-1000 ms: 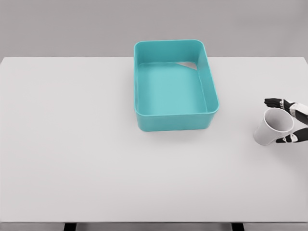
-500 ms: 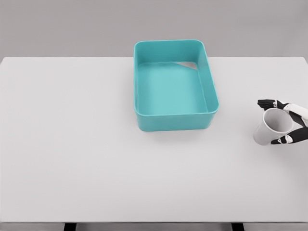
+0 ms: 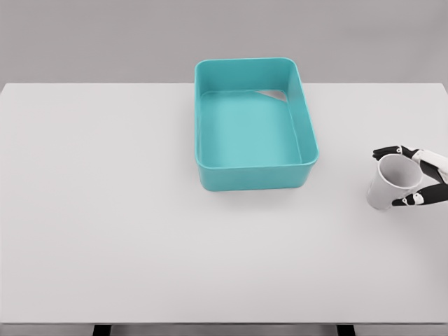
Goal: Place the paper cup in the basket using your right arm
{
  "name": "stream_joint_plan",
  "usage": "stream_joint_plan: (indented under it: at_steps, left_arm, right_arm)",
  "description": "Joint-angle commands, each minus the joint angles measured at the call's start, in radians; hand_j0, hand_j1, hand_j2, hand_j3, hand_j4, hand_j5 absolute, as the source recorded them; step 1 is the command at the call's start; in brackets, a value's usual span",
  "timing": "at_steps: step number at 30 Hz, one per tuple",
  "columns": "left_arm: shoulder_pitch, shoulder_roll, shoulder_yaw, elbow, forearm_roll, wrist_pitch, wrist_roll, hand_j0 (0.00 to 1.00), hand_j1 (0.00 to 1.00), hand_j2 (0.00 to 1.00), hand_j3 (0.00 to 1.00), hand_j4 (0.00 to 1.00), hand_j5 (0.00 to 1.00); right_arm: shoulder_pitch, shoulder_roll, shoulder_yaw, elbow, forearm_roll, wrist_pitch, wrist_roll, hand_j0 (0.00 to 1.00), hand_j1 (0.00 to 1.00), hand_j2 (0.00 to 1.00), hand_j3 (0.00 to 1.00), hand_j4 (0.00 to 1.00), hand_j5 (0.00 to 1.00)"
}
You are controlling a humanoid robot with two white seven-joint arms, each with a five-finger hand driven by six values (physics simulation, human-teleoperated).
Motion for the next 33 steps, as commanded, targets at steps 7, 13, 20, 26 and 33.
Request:
stream_joint_plan:
  at_steps: [7, 13, 20, 26, 33]
  left_arm:
    - [0.0, 0.0, 0.0, 0.0, 0.0, 0.0, 0.0, 1.0, 1.0, 1.0, 1.0, 1.0, 1.0]
    - [0.0, 0.0, 0.0, 0.0, 0.0, 0.0, 0.0, 1.0, 1.0, 1.0, 1.0, 1.0, 1.0]
    - [0.0, 0.0, 0.0, 0.0, 0.0, 0.0, 0.0, 1.0, 1.0, 1.0, 1.0, 1.0, 1.0]
    - [0.0, 0.0, 0.0, 0.0, 0.0, 0.0, 0.0, 1.0, 1.0, 1.0, 1.0, 1.0, 1.0]
    - [0.0, 0.0, 0.0, 0.0, 0.0, 0.0, 0.0, 1.0, 1.0, 1.0, 1.0, 1.0, 1.0]
  right_arm:
    - [-0.002, 0.019, -0.07, -0.002, -0.012, 0.002, 0.0, 0.86, 0.86, 0.86, 0.86, 0.86, 0.86]
    - [-0.006, 0.045, -0.118, -0.002, -0.011, 0.002, 0.0, 0.84, 0.84, 0.84, 0.84, 0.84, 0.84]
    - [-0.02, 0.063, -0.153, -0.046, -0.007, 0.002, 0.0, 0.75, 0.75, 0.75, 0.75, 0.75, 0.75]
    - [-0.028, 0.071, -0.156, -0.072, -0.006, 0.002, 0.0, 0.67, 0.67, 0.67, 0.67, 0.67, 0.67]
    - [-0.034, 0.074, -0.193, -0.094, -0.003, 0.002, 0.0, 0.69, 0.69, 0.69, 0.69, 0.69, 0.69]
